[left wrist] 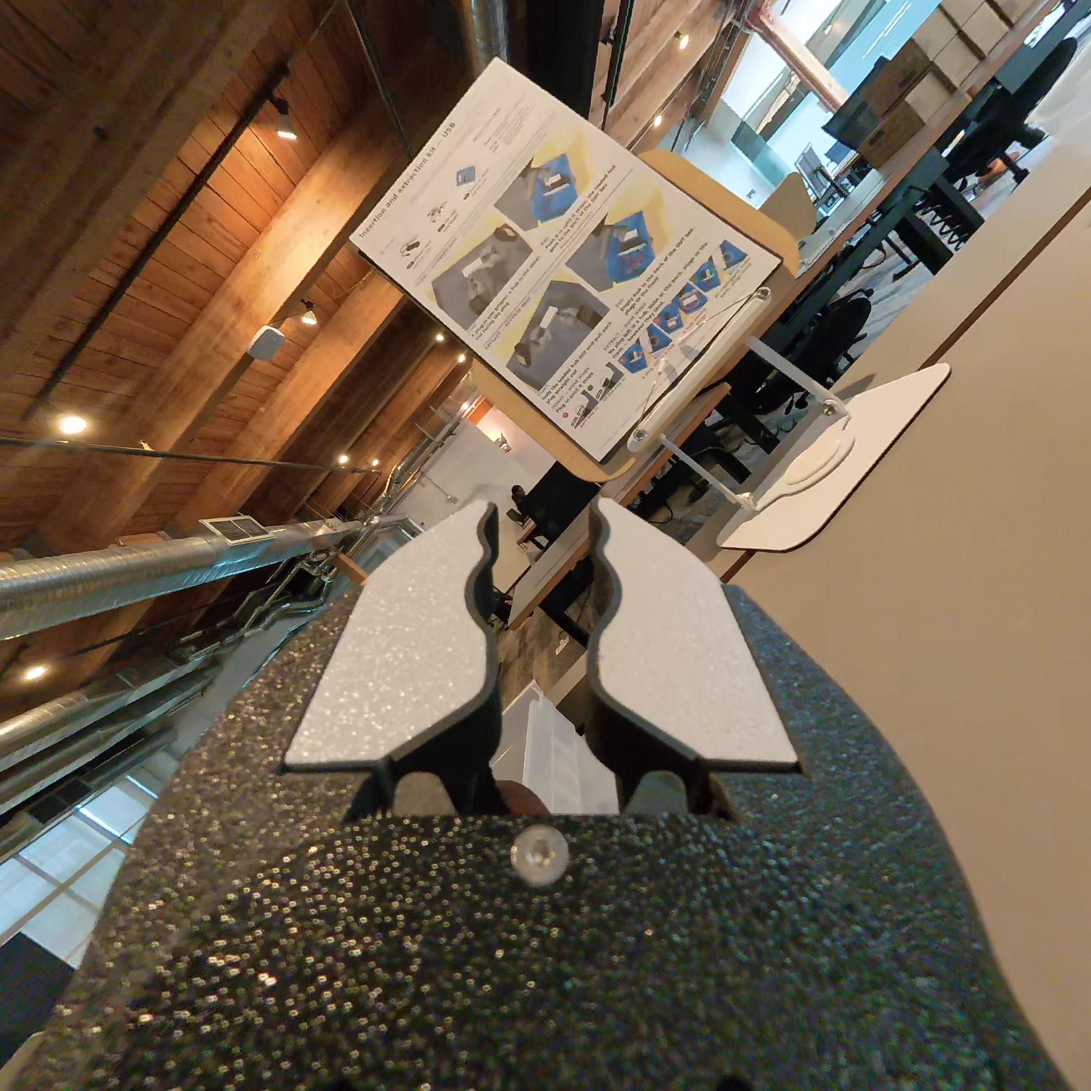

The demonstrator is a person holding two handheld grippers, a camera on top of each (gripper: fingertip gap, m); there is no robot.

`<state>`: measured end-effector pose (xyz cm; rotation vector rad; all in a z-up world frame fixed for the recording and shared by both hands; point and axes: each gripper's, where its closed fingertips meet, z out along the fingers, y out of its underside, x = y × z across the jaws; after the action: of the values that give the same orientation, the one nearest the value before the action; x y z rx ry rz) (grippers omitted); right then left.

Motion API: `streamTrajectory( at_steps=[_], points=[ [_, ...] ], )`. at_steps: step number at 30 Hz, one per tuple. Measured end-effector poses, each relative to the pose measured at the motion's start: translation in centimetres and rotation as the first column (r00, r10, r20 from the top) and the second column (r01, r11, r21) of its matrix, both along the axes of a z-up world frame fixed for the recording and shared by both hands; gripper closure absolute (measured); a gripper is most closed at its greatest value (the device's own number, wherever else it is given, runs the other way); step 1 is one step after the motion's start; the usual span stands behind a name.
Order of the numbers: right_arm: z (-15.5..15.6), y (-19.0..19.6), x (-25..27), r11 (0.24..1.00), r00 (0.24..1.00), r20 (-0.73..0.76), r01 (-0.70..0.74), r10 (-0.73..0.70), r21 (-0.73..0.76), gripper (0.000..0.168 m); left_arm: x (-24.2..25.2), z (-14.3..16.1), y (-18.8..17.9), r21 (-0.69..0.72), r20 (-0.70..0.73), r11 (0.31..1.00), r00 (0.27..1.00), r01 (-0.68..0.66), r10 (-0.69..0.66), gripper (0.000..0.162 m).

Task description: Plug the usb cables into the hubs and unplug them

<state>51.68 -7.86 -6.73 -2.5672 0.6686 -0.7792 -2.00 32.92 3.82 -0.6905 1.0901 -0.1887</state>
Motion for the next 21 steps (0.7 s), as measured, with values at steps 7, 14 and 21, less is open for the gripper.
streamTrajectory(
  at_steps=[7, 14, 21],
  points=[
    [9.0, -1.0, 1.6, 0.980, 0.911, 0.392, 0.056, -0.129, 0.193, 0.166, 0.0, 0.1, -0.1, 0.004, 0.006, 1.000, 1.000, 0.001, -0.001, 0.134],
    [19.1, 4.9, -7.2, 0.677, 0.832, 0.550, -0.448, 0.076, 0.584, 0.166, 1.0, 0.4, -1.6, -0.091, 0.050, 0.988, 0.992, 0.121, -0.117, 0.134],
    [20.1, 12.3, -19.8, 0.325, 0.777, 0.493, -0.618, 0.391, 0.716, 0.166, 7.2, 0.2, -12.7, -0.309, 0.105, 0.783, 0.837, 0.540, -0.536, 0.124]
  ],
)
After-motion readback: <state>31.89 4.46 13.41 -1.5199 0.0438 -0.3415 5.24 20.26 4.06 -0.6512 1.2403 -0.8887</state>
